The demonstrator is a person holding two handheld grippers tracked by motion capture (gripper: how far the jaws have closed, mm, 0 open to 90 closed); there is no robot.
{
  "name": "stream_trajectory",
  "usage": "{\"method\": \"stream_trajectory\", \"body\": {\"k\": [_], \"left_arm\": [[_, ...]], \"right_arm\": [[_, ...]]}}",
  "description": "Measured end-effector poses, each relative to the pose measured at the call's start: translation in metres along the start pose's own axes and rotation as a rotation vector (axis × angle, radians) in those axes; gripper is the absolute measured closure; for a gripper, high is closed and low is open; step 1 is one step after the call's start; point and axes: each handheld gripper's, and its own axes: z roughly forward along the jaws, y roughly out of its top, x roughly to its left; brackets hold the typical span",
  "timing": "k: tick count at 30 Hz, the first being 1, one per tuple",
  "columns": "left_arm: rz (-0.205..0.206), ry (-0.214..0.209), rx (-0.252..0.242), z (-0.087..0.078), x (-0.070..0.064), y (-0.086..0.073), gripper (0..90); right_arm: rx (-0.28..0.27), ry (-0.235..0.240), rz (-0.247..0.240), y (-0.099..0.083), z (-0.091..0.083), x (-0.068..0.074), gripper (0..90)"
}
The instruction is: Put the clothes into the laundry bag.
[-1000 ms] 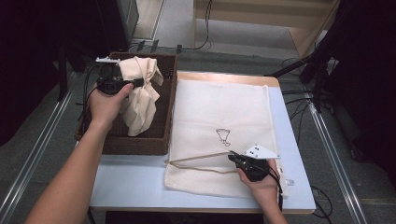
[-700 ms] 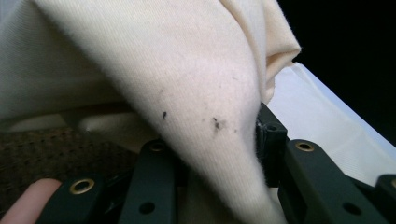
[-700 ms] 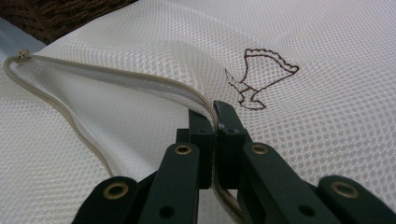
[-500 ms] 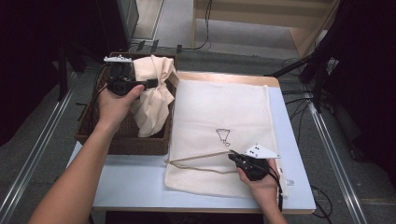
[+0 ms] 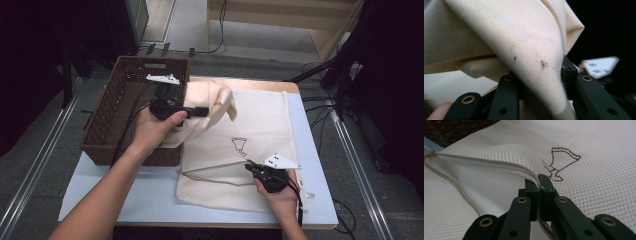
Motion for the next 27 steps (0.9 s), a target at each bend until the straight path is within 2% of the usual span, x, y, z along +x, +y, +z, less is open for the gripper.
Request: {"method": "stream_trajectory", "body": {"k": [1, 5, 7, 9, 12, 15, 18, 21, 27], "left_arm": [[0.000, -0.036, 0.018, 0.007, -0.004, -0.004, 67.8], [0.029, -0.102, 0.079, 0.029, -0.028, -0.022, 67.8], [0.035, -0.104, 0.091, 0.037, -0.037, -0.032, 67.7], [0.065, -0.068, 0.095, 0.041, -0.044, -0.042, 67.8], [0.090, -0.042, 0.091, 0.043, -0.045, -0.059, 67.8], [0.092, -0.047, 0.087, 0.042, -0.041, -0.076, 67.9], [0.101, -0.101, 0.093, 0.039, -0.039, -0.093, 67.8], [0.141, -0.135, 0.138, 0.038, -0.042, -0.112, 67.9], [0.116, -0.246, 0.195, 0.046, -0.042, -0.146, 67.9]], "right_arm": [[0.001, -0.006, 0.003, 0.000, 0.000, 0.000, 88.4], [-0.009, -0.017, 0.021, 0.002, -0.002, -0.002, 88.4], [-0.010, -0.026, 0.021, 0.002, -0.003, -0.003, 88.4], [-0.019, -0.023, 0.030, 0.002, -0.003, -0.004, 88.2], [-0.019, -0.029, 0.041, 0.002, -0.004, -0.005, 88.2], [-0.012, -0.022, 0.050, 0.002, -0.004, -0.006, 88.1], [-0.012, -0.031, 0.047, 0.003, -0.003, -0.006, 88.1], [-0.007, -0.051, 0.058, 0.004, -0.003, -0.008, 88.1], [-0.011, -0.086, 0.086, 0.008, 0.000, -0.015, 88.2]]}}
